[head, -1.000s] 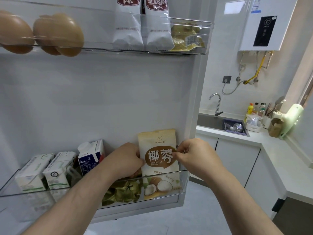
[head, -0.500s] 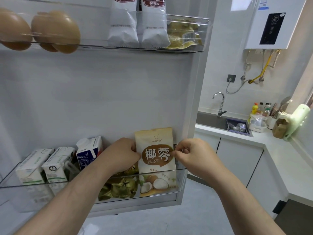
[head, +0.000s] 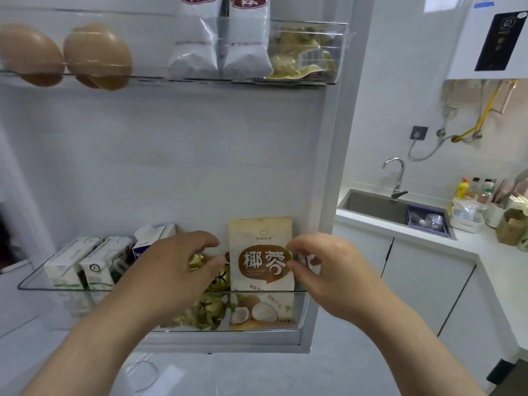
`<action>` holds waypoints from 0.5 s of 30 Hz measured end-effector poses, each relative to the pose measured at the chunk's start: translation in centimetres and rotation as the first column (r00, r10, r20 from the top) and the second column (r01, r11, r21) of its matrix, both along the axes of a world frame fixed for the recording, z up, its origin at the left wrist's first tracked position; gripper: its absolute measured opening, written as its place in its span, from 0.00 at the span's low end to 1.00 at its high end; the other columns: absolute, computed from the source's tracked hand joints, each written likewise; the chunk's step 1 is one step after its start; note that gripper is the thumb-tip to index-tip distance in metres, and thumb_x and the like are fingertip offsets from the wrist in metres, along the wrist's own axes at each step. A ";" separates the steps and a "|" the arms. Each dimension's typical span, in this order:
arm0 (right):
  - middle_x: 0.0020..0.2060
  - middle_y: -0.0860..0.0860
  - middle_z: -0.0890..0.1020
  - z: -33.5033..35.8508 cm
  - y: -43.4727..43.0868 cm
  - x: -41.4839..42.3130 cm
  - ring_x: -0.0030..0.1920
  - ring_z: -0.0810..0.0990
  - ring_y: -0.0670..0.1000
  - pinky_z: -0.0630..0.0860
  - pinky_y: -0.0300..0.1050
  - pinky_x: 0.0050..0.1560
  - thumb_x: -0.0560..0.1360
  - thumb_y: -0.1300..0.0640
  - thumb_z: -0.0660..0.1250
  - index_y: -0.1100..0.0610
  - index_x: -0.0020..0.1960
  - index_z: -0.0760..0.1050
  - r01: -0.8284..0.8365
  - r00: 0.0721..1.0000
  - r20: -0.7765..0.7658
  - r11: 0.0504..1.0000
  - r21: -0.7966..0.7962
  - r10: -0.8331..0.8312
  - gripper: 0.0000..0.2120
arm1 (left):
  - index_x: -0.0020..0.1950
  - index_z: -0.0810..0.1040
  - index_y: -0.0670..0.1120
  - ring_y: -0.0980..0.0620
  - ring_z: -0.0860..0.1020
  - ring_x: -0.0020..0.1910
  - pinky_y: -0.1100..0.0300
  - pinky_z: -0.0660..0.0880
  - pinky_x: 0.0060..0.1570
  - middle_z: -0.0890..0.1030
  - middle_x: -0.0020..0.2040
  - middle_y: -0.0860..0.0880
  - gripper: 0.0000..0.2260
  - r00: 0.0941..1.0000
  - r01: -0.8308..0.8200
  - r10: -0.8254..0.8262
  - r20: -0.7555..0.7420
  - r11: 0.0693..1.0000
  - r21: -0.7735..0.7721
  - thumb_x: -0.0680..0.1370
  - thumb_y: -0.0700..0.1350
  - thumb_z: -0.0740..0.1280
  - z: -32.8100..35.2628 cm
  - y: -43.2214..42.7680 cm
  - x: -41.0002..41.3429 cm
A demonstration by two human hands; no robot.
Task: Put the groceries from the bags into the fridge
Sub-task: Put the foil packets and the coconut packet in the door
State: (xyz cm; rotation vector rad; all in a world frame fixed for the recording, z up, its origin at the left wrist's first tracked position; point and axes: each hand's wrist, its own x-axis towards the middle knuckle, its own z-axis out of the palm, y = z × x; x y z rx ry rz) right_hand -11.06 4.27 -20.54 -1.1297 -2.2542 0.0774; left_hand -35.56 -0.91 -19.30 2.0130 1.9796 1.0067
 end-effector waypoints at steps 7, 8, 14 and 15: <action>0.55 0.42 0.81 -0.6 0.1 0.7 0.54 0.76 0.42 0.77 0.39 0.55 0.78 0.45 0.63 0.50 0.64 0.76 -0.093 0.996 0.006 0.995 0.044 0.093 0.17 | 0.57 0.78 0.63 0.74 0.71 0.52 0.77 0.65 0.46 0.76 0.51 0.72 0.12 0.997 -0.040 0.031 0.067 0.990 0.133 0.74 0.52 0.69 -0.8 -2.9 0.3; 0.55 0.42 0.80 -0.8 0.1 0.8 0.54 0.76 0.42 0.76 0.38 0.55 0.78 0.45 0.63 0.50 0.64 0.76 -0.114 0.993 0.005 0.993 0.043 0.114 0.17 | 0.55 0.78 0.64 0.74 0.71 0.53 0.77 0.66 0.47 0.77 0.50 0.72 0.11 0.996 -0.047 0.035 0.080 0.987 0.153 0.74 0.51 0.70 -0.9 -3.3 0.5; 0.54 0.42 0.82 -1.7 -0.1 1.1 0.54 0.78 0.43 0.74 0.35 0.53 0.77 0.40 0.58 0.50 0.62 0.78 -0.201 0.980 0.002 0.979 0.047 0.201 0.21 | 0.51 0.76 0.68 0.73 0.72 0.56 0.80 0.65 0.50 0.73 0.56 0.76 0.09 0.994 -0.104 0.094 0.062 0.978 0.183 0.71 0.60 0.66 -2.0 -6.0 1.5; 0.53 0.43 0.82 -1.9 -0.2 1.1 0.53 0.78 0.43 0.73 0.34 0.52 0.77 0.39 0.55 0.51 0.61 0.78 -0.212 0.977 -0.004 0.976 0.052 0.212 0.23 | 0.51 0.75 0.68 0.74 0.71 0.56 0.81 0.64 0.50 0.72 0.56 0.77 0.10 0.993 -0.114 0.108 0.042 0.975 0.192 0.70 0.62 0.65 -2.2 -6.5 1.7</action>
